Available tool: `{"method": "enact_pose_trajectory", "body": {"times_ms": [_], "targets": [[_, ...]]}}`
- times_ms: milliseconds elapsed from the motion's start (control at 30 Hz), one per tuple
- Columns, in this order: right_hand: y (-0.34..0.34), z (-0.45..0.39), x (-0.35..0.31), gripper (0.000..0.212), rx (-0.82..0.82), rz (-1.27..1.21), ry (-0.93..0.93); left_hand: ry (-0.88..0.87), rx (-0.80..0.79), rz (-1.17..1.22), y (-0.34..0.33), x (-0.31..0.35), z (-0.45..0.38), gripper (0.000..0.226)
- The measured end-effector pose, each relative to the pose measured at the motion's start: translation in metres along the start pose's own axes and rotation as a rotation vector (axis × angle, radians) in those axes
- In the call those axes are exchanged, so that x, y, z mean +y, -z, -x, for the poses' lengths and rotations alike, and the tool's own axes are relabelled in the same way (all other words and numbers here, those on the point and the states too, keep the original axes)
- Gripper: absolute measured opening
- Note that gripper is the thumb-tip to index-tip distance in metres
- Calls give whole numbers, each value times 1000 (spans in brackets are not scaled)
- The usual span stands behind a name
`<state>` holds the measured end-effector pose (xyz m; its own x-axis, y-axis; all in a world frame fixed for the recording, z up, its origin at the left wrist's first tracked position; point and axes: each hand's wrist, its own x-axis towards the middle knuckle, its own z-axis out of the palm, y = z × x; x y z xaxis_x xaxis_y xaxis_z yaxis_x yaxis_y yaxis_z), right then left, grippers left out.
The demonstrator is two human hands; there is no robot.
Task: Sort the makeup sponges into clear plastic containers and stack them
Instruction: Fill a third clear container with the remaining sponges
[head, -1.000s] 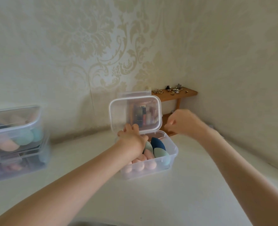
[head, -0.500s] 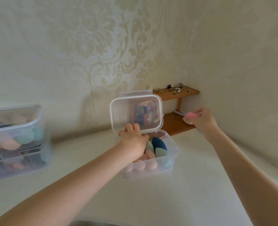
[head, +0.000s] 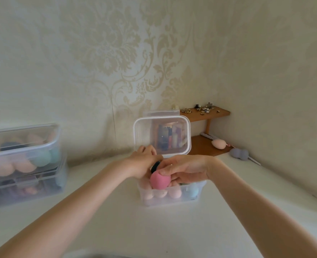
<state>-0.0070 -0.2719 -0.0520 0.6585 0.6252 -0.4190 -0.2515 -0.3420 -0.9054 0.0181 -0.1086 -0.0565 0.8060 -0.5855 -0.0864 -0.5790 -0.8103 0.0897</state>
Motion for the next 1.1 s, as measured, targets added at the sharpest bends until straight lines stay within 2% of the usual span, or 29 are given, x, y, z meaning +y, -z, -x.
{"method": "enact_pose_trajectory", "body": {"times_ms": [133,200,267,367,433,500,567,633,700,767,867,933,1000,1100], "targets": [[-7,-9,-2,19,78,58,-40,-33,-119,167,13,-17,3,50],[-9,-16,1,33,165,112,-50,-54,-150,159,12,-21,7,52],[-10,-22,2,37,253,153,-51,-56,-132,86,8,-20,8,50],[-14,-26,3,15,322,214,-60,-67,-72,-11,2,-16,5,32],[-16,-27,4,12,338,292,-56,-79,-80,-57,1,-16,3,24],[-15,-25,3,27,320,339,-50,-74,-120,-95,3,-14,3,22],[-12,-17,1,38,231,297,-54,-45,-142,-115,5,-11,4,17],[-9,-9,-1,26,100,261,-44,-31,-141,-116,5,-9,4,26],[-9,-4,-2,19,76,297,-38,-8,-106,-86,4,-9,4,31],[-14,-6,-5,13,144,426,-40,12,-66,-61,3,-8,3,32],[-22,-22,-11,20,199,688,-127,2,-45,-47,5,-6,1,24],[-29,-38,-11,25,248,1005,-198,-4,-42,-53,8,-5,1,25],[-38,-50,-9,29,336,1268,-168,4,-25,-74,8,-5,1,23],[-45,-53,-7,15,422,1315,-95,16,-12,-116,6,-3,3,33]]}}
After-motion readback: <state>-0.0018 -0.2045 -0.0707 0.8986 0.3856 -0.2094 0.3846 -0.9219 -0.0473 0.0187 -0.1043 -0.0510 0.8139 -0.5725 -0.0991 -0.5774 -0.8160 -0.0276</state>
